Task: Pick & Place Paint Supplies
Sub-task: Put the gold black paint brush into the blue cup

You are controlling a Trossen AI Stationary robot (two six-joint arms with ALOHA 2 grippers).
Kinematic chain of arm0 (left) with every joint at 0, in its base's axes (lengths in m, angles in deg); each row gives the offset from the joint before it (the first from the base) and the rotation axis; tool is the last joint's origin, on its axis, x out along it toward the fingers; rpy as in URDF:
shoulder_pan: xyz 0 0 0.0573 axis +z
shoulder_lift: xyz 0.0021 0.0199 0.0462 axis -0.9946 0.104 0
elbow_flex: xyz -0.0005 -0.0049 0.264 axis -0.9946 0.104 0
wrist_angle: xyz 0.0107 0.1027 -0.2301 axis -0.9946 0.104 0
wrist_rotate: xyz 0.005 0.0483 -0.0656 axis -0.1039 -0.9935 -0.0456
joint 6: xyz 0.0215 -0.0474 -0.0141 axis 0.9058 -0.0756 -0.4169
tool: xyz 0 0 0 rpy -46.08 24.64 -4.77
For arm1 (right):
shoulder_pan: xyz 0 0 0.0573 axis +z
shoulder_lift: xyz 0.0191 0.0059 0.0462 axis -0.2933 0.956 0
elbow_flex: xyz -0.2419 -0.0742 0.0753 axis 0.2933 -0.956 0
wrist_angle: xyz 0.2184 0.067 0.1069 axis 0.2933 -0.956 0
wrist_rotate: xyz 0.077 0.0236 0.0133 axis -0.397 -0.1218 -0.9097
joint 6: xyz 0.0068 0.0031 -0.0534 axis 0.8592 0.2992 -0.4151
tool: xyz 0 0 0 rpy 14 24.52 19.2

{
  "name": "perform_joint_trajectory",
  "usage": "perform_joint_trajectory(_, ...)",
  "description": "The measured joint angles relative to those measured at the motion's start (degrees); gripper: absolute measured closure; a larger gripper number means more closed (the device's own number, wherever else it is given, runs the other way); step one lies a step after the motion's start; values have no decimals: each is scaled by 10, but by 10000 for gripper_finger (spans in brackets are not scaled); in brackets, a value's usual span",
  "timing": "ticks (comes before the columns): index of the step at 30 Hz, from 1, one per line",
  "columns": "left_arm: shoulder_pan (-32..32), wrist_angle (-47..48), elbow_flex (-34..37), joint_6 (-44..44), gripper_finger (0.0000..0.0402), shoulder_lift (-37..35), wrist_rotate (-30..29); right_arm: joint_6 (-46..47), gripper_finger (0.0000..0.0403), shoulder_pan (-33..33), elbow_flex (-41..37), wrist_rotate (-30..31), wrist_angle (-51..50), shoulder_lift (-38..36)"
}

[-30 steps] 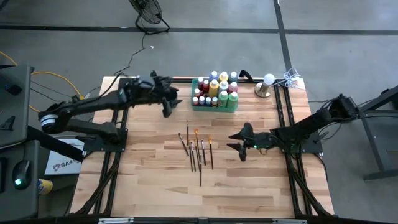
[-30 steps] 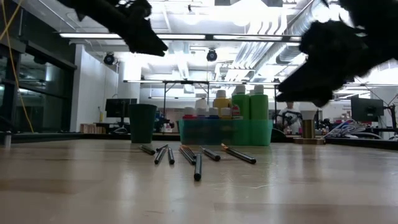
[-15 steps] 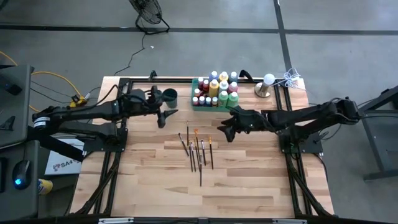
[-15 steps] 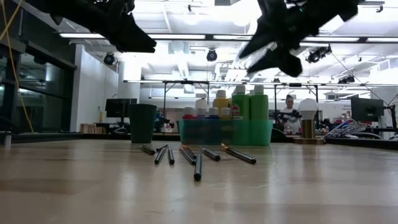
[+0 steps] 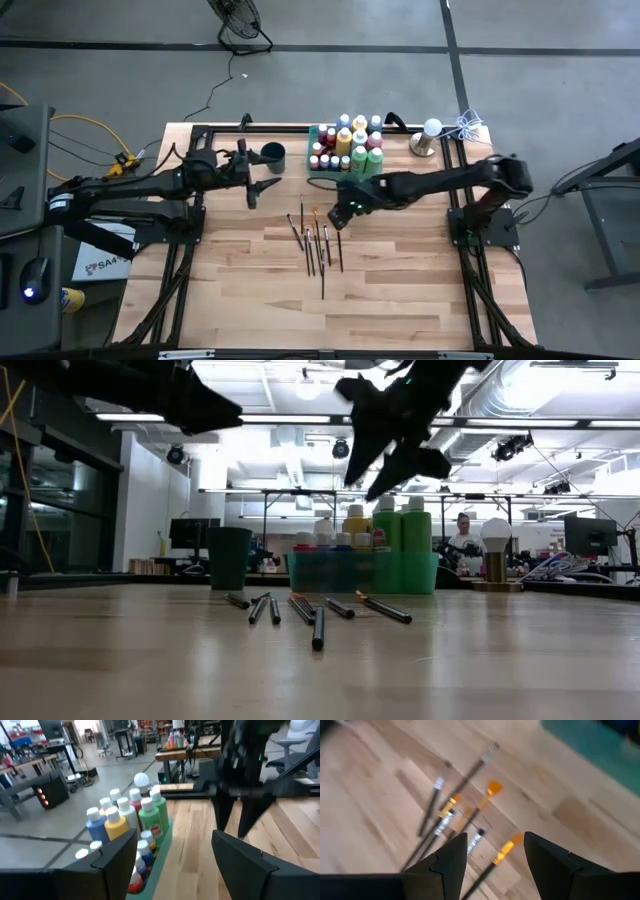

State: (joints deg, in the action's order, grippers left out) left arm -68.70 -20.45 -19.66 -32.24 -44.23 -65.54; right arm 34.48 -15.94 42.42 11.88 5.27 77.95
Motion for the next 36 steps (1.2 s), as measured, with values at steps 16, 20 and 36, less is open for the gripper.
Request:
perform_joint_trajectory(16, 0, 23, 0, 46, 151, -5, 2, 76, 214, -38, 113, -73, -138, 117)
perform_joint_trajectory(20, 0, 23, 0, 45, 151, -5, 3, 96, 214, -39, 113, -54, -155, 117)
perform_joint_trajectory(36, 0, 26, 0, 31, 151, -5, 3, 144, 214, -15, 113, -15, -128, 201)
